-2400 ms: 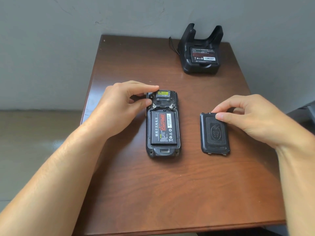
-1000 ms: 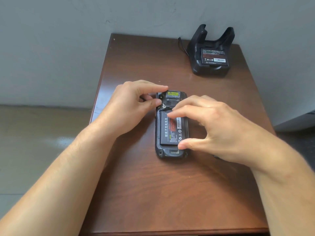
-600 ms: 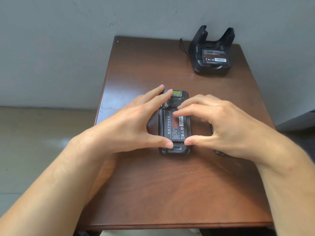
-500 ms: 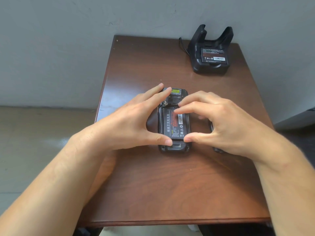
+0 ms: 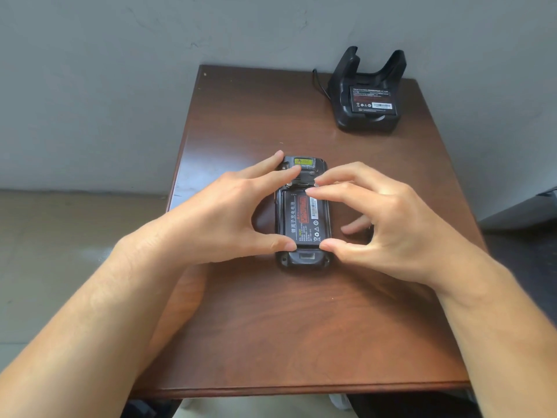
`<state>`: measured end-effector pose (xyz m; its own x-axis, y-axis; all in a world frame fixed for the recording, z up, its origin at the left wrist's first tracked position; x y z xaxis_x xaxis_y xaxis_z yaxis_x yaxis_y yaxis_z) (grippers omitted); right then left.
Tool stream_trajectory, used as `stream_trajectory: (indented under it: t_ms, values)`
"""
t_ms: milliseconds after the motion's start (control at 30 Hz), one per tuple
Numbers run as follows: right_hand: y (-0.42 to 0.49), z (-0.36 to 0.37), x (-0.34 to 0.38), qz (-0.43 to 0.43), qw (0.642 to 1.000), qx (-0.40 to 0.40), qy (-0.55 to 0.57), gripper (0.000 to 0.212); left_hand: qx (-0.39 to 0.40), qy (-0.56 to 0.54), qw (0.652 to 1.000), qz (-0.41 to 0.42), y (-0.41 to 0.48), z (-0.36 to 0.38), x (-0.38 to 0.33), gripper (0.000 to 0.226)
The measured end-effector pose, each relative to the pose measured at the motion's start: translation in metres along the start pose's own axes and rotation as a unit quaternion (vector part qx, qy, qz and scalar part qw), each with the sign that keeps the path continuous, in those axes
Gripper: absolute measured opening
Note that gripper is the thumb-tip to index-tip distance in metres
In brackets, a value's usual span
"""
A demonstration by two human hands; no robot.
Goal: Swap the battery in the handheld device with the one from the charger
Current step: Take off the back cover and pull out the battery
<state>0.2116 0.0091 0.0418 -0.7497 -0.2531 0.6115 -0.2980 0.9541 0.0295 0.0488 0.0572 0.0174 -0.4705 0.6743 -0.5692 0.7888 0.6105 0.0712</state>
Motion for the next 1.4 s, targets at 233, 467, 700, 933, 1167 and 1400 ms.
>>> stream_trajectory:
  t_ms: [233, 467, 700, 933, 1167, 1400]
  values:
    - [-0.001, 0.0, 0.003, -0.015, 1.0, -0.01, 0.0, 0.061, 0.007, -0.005, 1.0, -0.001, 0.0, 0.0, -0.003, 0.106]
    - [-0.001, -0.008, 0.008, -0.04, 0.996, -0.074, -0.031, 0.054, 0.013, 0.01, 1.0, 0.003, -0.001, -0.001, -0.001, 0.098]
    - [0.0, -0.005, 0.0, -0.004, 0.999, 0.002, 0.037, 0.055, 0.005, 0.009, 1.0, -0.003, -0.001, -0.002, 0.001, 0.099]
    - [0.002, -0.003, -0.002, 0.008, 0.999, 0.024, 0.028, 0.05, -0.011, 0.016, 1.0, 0.004, -0.002, -0.002, 0.001, 0.099]
    - [-0.001, -0.004, 0.004, -0.019, 1.0, 0.002, -0.011, 0.047, -0.017, 0.022, 1.0, -0.001, -0.004, -0.003, 0.0, 0.094]
    - [-0.001, -0.009, 0.006, -0.032, 0.999, -0.018, 0.012, 0.05, -0.011, 0.005, 1.0, -0.002, -0.004, -0.003, 0.001, 0.09]
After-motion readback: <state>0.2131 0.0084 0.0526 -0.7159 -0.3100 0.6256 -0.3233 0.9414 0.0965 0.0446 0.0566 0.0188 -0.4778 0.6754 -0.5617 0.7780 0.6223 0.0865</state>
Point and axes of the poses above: each hand's wrist, its own y-axis towards the middle knuckle, its own z-axis out of the palm, x = y × z, the point moved 8 cm from there along y, towards the middle knuckle, and after that the axes turned 11 degrees about z, right-handed, at the moved point
